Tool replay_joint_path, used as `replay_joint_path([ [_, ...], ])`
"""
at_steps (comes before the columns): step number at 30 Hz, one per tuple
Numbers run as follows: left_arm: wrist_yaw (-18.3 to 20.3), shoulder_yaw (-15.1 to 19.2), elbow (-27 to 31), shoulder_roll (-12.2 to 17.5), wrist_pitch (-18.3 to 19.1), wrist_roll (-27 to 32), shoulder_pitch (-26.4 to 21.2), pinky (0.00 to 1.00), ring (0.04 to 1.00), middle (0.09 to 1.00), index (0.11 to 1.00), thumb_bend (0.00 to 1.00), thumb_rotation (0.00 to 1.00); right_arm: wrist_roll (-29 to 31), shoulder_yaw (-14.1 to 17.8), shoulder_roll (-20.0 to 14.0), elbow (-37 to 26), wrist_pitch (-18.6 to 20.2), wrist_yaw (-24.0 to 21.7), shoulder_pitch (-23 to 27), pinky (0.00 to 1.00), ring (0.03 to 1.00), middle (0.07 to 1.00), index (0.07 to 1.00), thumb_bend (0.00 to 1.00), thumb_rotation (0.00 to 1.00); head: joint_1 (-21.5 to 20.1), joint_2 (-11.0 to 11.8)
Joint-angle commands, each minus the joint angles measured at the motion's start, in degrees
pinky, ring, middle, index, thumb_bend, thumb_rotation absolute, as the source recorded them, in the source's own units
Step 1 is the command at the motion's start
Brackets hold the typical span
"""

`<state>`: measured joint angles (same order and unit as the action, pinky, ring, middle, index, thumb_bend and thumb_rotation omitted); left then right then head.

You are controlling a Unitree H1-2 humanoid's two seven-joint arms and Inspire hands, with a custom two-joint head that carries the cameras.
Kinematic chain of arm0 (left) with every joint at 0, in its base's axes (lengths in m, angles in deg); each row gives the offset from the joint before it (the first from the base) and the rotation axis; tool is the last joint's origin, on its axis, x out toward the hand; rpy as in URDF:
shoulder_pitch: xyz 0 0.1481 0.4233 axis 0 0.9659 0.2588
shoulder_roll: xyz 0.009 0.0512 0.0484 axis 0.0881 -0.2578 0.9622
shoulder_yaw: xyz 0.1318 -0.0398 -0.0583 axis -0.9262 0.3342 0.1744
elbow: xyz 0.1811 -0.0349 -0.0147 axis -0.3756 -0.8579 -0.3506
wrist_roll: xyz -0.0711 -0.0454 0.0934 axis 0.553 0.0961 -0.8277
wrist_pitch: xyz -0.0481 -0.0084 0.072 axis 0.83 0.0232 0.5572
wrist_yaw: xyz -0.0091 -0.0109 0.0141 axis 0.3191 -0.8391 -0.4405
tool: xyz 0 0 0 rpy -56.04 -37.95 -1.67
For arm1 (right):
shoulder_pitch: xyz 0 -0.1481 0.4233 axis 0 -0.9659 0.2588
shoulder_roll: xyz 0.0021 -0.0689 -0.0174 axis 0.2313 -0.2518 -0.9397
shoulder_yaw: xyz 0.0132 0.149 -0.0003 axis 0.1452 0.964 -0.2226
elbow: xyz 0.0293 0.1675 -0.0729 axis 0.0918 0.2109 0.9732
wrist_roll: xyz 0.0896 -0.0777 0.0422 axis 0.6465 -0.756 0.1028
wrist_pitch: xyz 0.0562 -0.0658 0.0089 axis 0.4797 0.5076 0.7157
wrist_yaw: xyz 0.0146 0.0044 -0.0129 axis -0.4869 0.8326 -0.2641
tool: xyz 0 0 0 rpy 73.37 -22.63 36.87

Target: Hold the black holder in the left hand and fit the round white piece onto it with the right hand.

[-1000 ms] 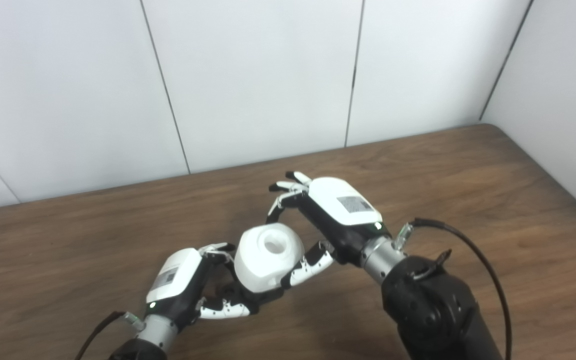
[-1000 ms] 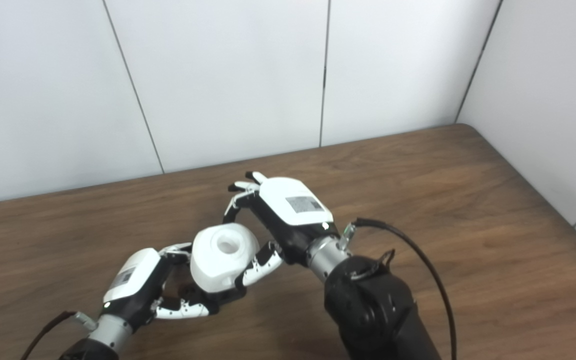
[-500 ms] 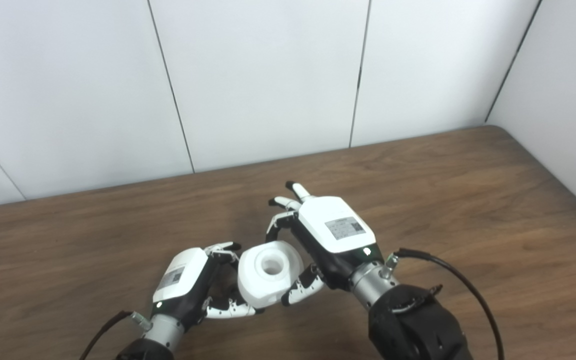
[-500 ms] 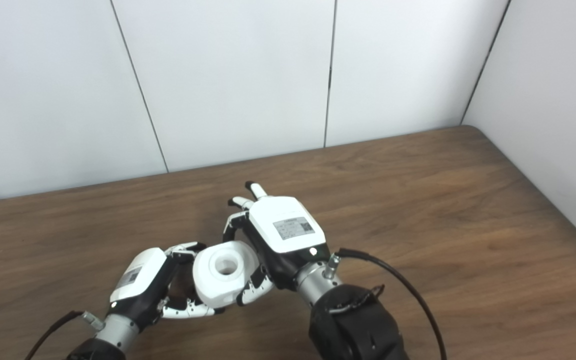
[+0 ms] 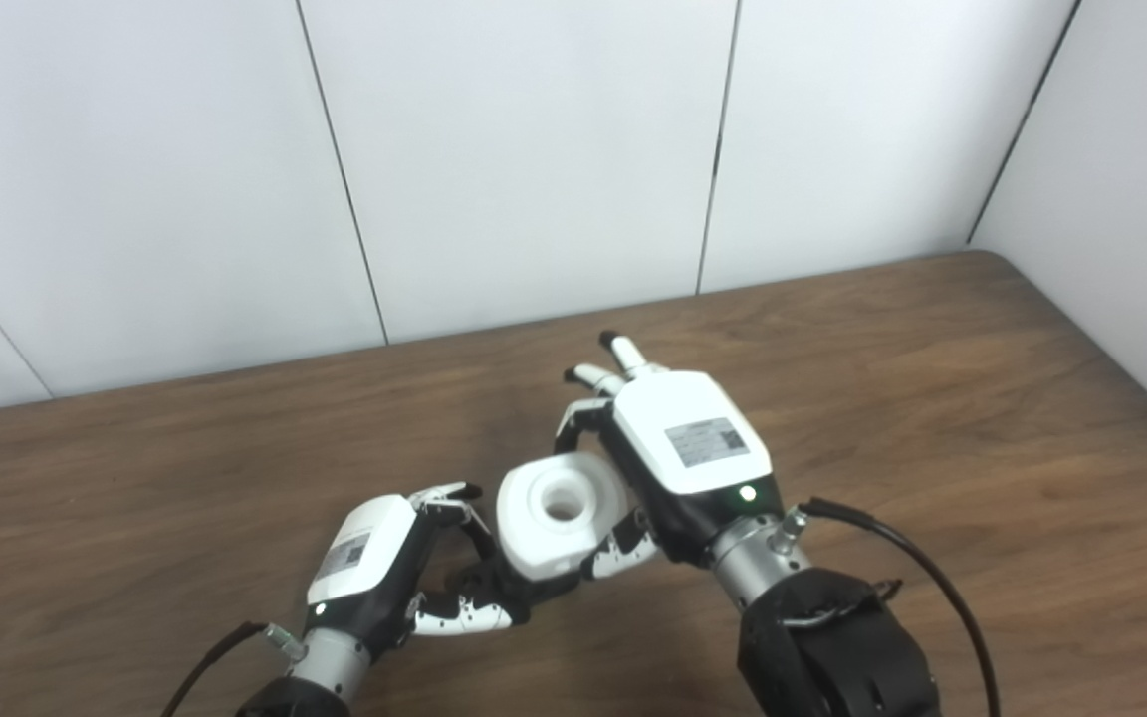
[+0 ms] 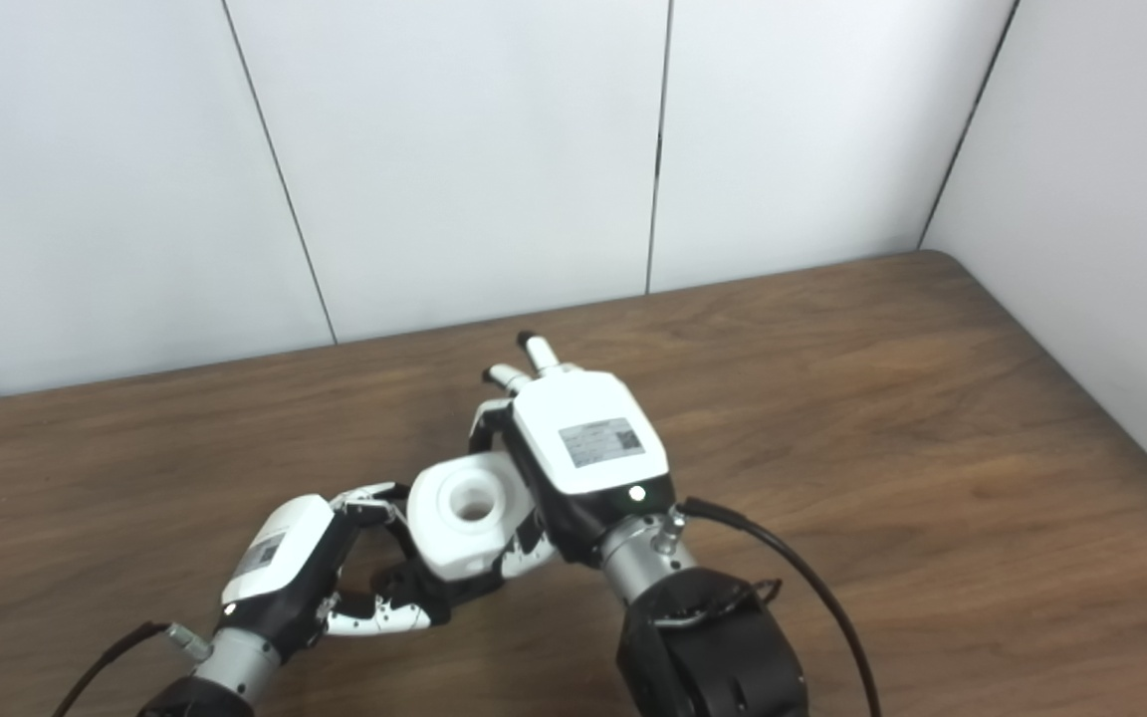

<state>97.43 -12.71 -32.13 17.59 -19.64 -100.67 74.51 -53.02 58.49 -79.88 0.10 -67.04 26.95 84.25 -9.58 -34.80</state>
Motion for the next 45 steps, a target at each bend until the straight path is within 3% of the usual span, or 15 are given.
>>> replay_joint_path([
  [1, 1.1, -0.5, -0.6, 0.1, 1.1, 0.1, 0.7, 0.89, 0.880, 0.855, 0.482, 0.52, 0.04, -0.3, 0.6, 1.3, -1.9, -1.5, 0.8, 1.8, 0.87, 0.998, 0.883, 0.481, 0.52, 0.14, 0.2, -0.2],
  [13, 0.2, -0.9, -0.6, -0.5, 0.9, -0.7, 0.7, 0.86, 0.871, 0.850, 0.482, 0.52, 0.04, 1.1, 2.8, 2.5, -1.6, -2.6, 1.1, 0.7, 0.83, 0.984, 0.871, 0.480, 0.52, 0.14, 2.2, -1.0],
  [18, -0.2, -1.1, -0.8, -0.9, 1.0, -1.3, 0.8, 0.85, 0.868, 0.846, 0.481, 0.52, 0.04, 1.2, 2.7, 3.1, -0.9, -2.9, 1.5, -0.3, 0.78, 0.967, 0.866, 0.481, 0.52, 0.14, 2.9, -1.1],
  [38, -0.5, -1.6, -0.9, -1.5, 1.6, -1.7, 0.9, 0.84, 0.870, 0.848, 0.481, 0.52, 0.04, 2.5, 1.4, 4.9, 0.4, -4.0, 3.2, -2.7, 0.82, 0.972, 0.866, 0.480, 0.52, 0.14, 4.7, -1.2],
  [45, -0.9, -1.8, -0.8, -1.8, 1.7, -2.1, 1.2, 0.83, 0.864, 0.844, 0.481, 0.52, 0.04, 2.6, 1.3, 4.6, 2.7, -3.4, 4.6, -3.0, 0.76, 0.952, 0.860, 0.479, 0.52, 0.14, 5.0, -1.2],
])
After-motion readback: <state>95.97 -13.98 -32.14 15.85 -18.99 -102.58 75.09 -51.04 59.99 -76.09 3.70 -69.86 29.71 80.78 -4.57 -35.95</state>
